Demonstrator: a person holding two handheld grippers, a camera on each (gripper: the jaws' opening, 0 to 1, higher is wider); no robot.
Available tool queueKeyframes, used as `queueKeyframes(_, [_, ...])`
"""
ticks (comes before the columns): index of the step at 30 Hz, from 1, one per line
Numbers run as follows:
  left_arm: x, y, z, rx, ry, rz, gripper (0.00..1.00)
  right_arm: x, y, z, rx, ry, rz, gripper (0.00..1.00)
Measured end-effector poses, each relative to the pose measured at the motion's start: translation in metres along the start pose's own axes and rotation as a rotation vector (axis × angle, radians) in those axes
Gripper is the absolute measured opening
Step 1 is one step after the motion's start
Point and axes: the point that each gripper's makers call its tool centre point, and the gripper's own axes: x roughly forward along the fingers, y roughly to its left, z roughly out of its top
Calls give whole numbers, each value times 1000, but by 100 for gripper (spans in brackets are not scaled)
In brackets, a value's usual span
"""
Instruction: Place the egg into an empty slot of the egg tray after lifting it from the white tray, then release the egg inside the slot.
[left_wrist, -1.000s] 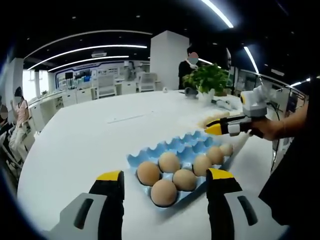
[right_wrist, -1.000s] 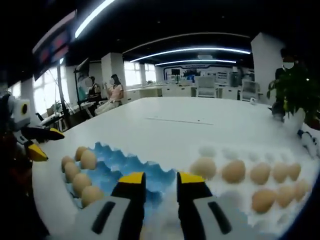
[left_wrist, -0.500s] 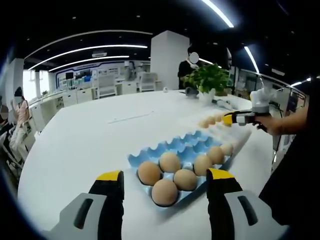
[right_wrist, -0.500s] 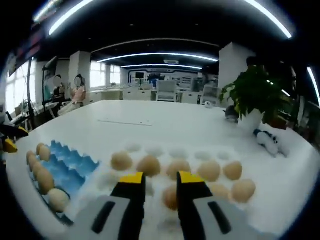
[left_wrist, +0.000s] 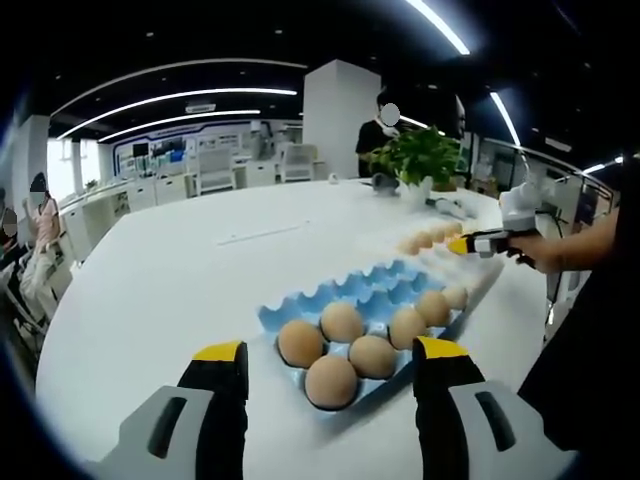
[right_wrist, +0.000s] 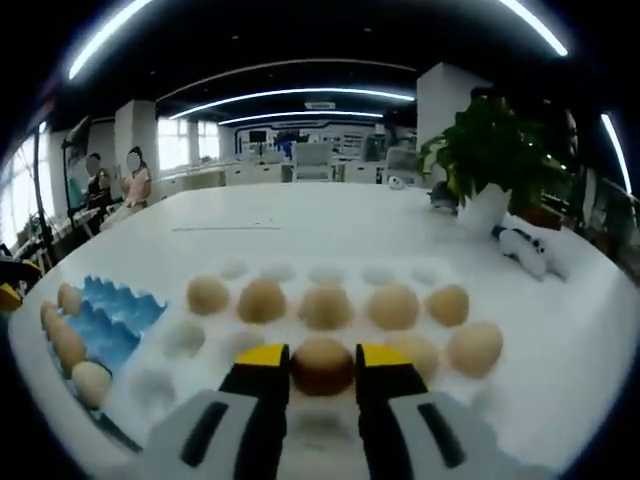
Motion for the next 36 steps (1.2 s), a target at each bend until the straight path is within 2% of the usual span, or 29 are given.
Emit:
queueKeyframes(5, [1, 0, 0, -1, 0, 0, 67, 3, 1, 1, 6, -53, 34, 25])
queueKeyframes(14, [0, 0, 1, -2, -7, 2, 67, -1, -1, 5, 36, -68, 33, 24])
queueKeyframes(18, [-1, 2, 1, -5, -8, 10, 67, -12, 0, 21, 46, -113, 36, 24])
queueKeyframes(23, [0, 0, 0, -2, -3, 3, 67, -18, 8, 34, 40, -139, 66, 24])
queueKeyframes(27, [1, -2, 1, 0, -5, -3, 67, -18, 15, 36, 41, -141, 88, 24])
queueKeyframes(36, [-1, -2, 0, 3, -4, -2, 67, -19, 44, 44, 30, -150, 153, 24])
